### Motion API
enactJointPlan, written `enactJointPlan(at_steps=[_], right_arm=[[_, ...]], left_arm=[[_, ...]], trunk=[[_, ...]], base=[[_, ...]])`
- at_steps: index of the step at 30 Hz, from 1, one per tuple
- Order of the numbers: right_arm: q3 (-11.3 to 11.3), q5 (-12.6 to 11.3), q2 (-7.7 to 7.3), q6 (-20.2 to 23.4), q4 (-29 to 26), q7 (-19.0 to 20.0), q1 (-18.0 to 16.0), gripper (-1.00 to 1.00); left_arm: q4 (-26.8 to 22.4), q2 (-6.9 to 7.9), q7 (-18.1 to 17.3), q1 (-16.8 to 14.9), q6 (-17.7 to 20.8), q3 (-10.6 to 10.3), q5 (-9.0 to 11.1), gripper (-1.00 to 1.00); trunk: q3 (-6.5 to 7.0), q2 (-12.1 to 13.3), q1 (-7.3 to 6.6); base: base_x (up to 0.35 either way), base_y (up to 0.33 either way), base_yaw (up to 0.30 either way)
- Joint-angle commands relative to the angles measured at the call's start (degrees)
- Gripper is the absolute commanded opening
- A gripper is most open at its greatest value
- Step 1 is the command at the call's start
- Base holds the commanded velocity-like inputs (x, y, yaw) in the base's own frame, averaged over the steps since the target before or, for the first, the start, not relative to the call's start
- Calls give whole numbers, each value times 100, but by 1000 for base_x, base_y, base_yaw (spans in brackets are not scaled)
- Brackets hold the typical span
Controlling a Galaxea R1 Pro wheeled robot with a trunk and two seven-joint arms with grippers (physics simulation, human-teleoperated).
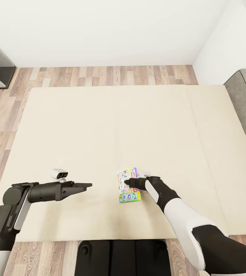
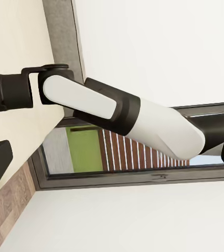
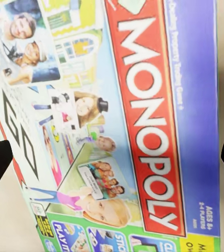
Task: Put all the toys in the child's room - the three board games (two on the bed and one on the table), the two jigsaw puzzles on the table, and the tennis ball on the table - inside the toy box on the table in the child's room.
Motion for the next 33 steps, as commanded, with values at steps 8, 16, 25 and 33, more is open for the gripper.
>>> enactJointPlan(at_steps=[8,16,25,33], right_arm=[[15,-28,0,24,7,-13,-2,100],[9,-32,0,24,11,-14,-2,100],[9,-26,0,24,12,-8,-2,100],[9,-24,0,34,12,-11,-4,100]], left_arm=[[-3,2,-21,0,59,0,-1,100],[-3,8,-21,0,59,2,2,100],[-3,11,-21,1,59,6,1,100],[-3,11,-21,1,59,8,0,100]], trunk=[[-6,-9,3],[-6,-9,3],[-6,-9,3],[-6,-9,3]], base=[[0,0,0],[0,0,0],[-42,62,0],[-7,11,0]])
